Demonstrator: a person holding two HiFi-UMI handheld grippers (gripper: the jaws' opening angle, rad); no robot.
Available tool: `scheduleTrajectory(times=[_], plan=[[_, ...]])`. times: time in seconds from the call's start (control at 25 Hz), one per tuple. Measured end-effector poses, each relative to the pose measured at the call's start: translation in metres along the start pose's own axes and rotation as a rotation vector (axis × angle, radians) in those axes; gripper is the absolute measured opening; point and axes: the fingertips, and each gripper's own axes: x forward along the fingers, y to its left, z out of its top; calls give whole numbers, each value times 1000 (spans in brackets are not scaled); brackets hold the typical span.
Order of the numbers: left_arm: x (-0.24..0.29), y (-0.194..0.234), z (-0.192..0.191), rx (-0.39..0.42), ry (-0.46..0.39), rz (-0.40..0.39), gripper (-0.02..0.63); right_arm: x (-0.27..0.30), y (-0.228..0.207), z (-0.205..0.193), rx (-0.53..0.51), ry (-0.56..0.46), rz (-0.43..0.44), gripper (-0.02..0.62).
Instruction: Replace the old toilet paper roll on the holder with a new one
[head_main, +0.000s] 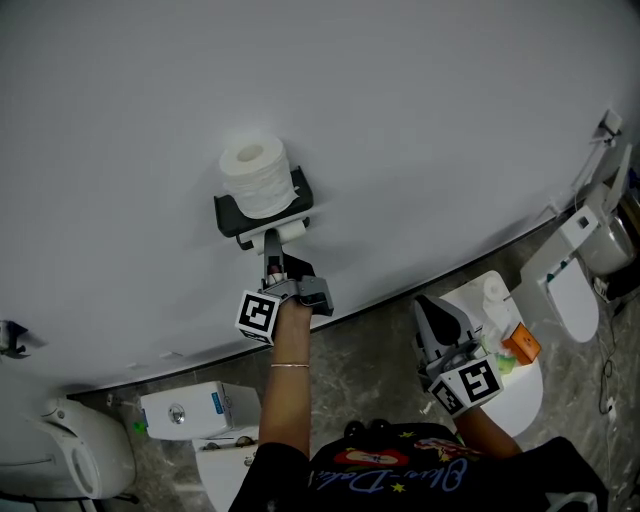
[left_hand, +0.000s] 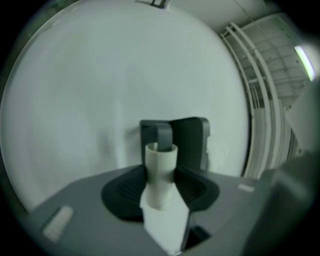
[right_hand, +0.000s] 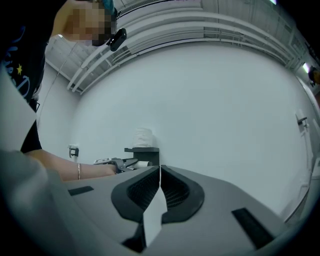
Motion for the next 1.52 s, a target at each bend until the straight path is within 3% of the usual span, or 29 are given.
scheduleTrajectory(times=[0.28,0.48,0.72,1.08,1.28,1.4,1.52], plan=[[18,-6,-43,-42,83,-20,164,-8,-13,2,-6,-1,-37,14],[19,-13,-81,21,194,-26,164,-11,-21,3,4,-7,-50,14],[13,-9,-88,92,211,-8,153,-13,-24,5,23,-14,-36,14],[28,2,-104,65,216,6,153,-38,-34,10,9,-24,-71,14],[24,-18,-133,49,284,-56,153,-61,-48,10,10,-26,-127,14],[-1,-34,-142,184,355,-74,153,-67,-50,10,29,-33,-129,15],[-38,-42,-128,530,426,-53,153,-63,-43,11,79,-55,-90,14]])
